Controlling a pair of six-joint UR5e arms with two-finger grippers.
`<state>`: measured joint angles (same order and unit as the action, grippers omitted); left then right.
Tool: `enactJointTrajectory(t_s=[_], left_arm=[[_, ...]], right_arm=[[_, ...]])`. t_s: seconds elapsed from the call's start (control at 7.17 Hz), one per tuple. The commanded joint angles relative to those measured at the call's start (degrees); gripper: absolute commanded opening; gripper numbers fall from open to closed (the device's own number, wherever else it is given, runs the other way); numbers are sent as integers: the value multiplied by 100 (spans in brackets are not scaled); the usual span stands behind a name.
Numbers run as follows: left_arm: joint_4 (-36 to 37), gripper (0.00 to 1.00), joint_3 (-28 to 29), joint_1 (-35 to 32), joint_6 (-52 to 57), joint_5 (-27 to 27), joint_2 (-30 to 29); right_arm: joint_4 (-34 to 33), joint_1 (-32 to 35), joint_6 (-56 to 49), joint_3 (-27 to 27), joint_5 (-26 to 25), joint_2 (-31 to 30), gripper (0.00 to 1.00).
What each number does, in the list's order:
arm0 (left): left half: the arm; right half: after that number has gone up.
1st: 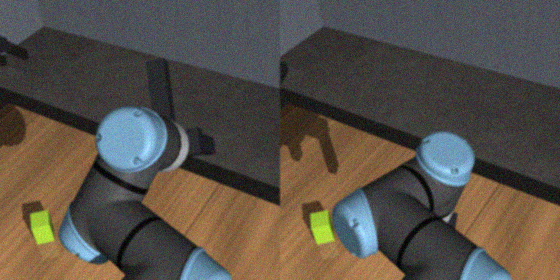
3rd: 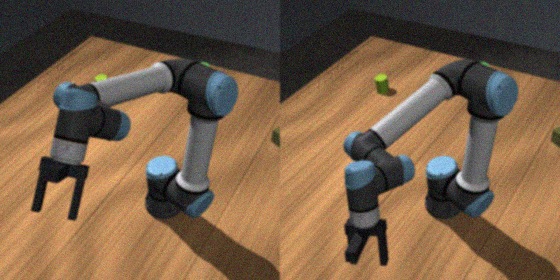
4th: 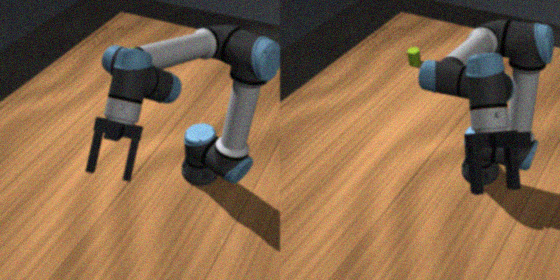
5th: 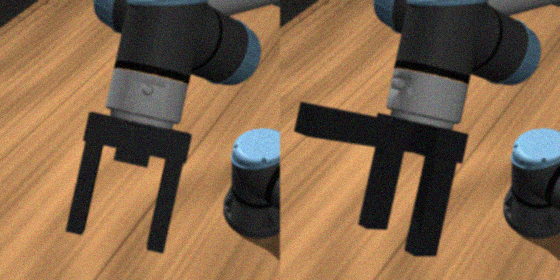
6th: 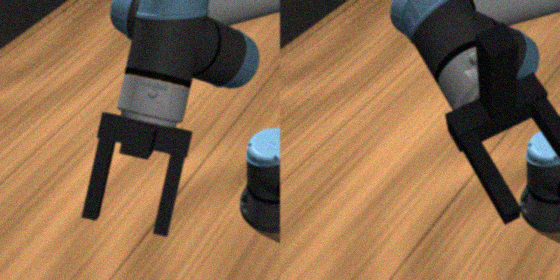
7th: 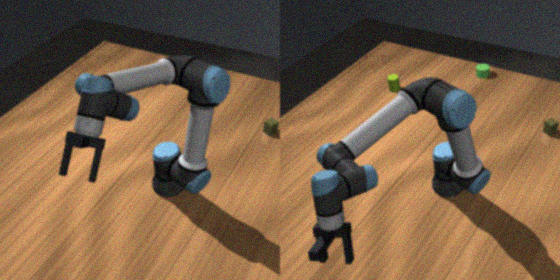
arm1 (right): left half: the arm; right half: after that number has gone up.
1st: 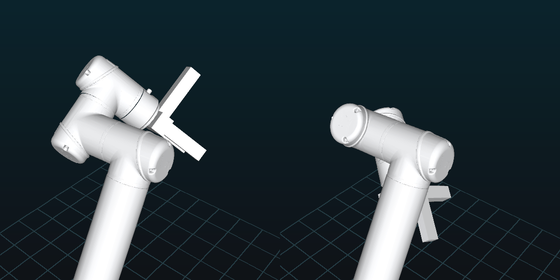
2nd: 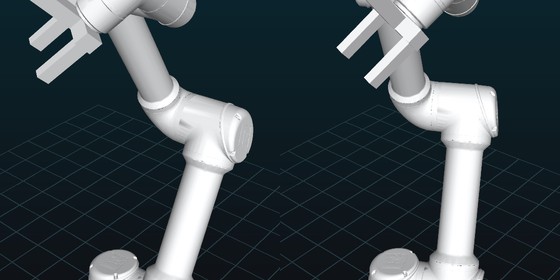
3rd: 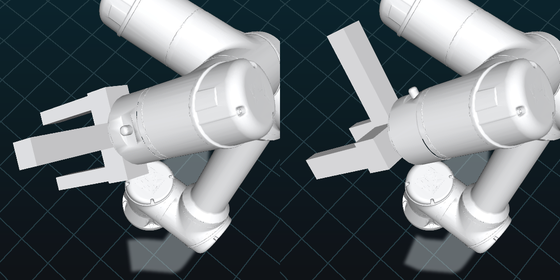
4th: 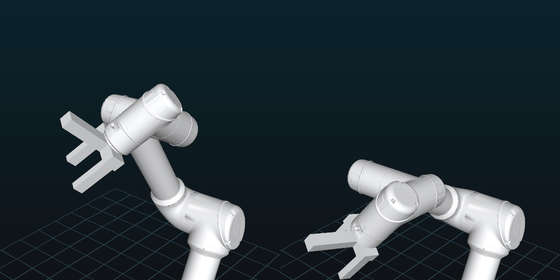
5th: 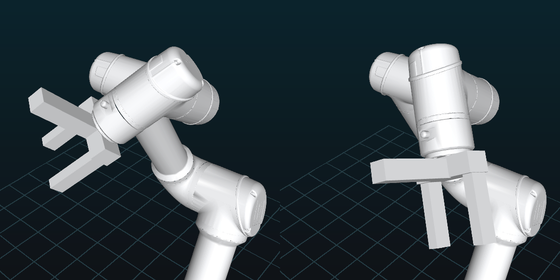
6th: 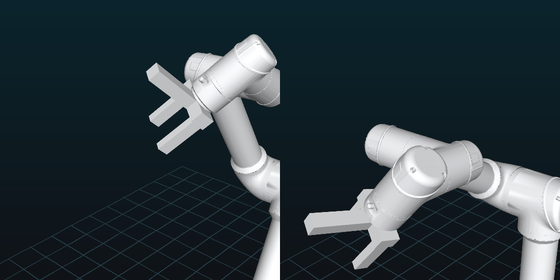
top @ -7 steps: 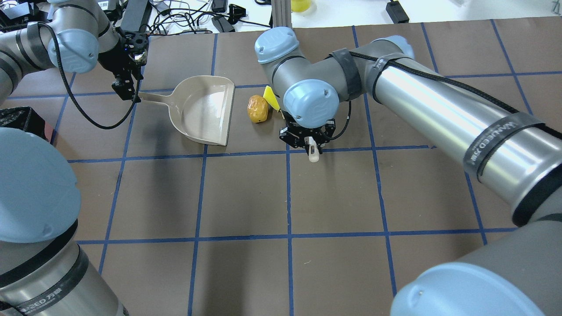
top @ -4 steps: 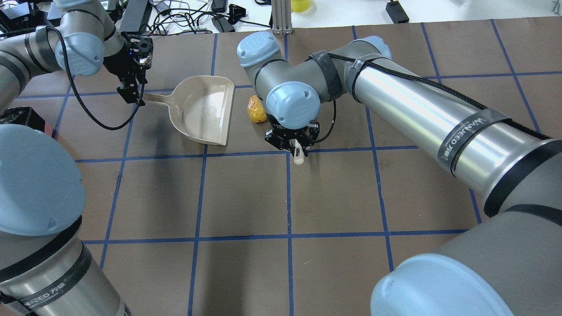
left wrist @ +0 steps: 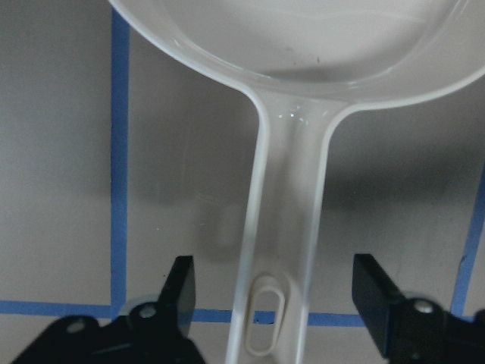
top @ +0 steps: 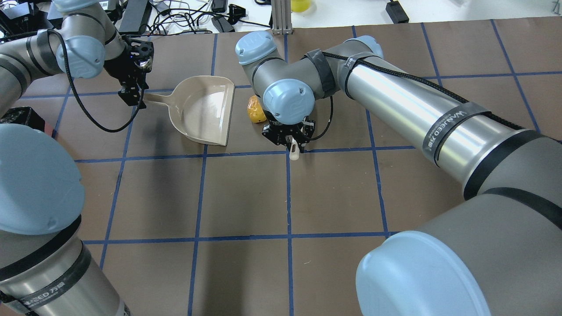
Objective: Sweep and dump trash into bin
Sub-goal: 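Sweep the sponge, potato and pastry into the dustpan with the right gripper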
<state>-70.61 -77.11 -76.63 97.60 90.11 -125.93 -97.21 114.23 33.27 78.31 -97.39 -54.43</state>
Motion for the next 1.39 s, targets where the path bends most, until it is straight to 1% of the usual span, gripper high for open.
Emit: enactJointTrajectory(t_s=[0.0,0.14,0.28,0.56,0.7,0.84,1.12,1.25], left_arm=[[3,39,-41,-1,40,41,16],[3,21,-32,-10,31,42,33],[3,9,-41,-10,31,33,34],[3,8,-58,-10,-30,15,42],[3,5,-50,-27,-56,24,51],[3,1,-50,-62,-74,50,51],[3,1,-58,-63,-83,59,60],[3,1,-58,-63,-92,59,51]], right_arm=[[0,29,39,-35,236,29,0],[-9,38,-30,-61,404,38,0],[-9,134,-39,-131,449,38,0],[-52,283,-57,-140,519,99,0],[-201,345,-57,-140,694,134,0],[-219,346,-48,-149,704,161,0],[-491,363,-31,-149,1019,187,0],[-605,407,-5,-149,1038,196,0]])
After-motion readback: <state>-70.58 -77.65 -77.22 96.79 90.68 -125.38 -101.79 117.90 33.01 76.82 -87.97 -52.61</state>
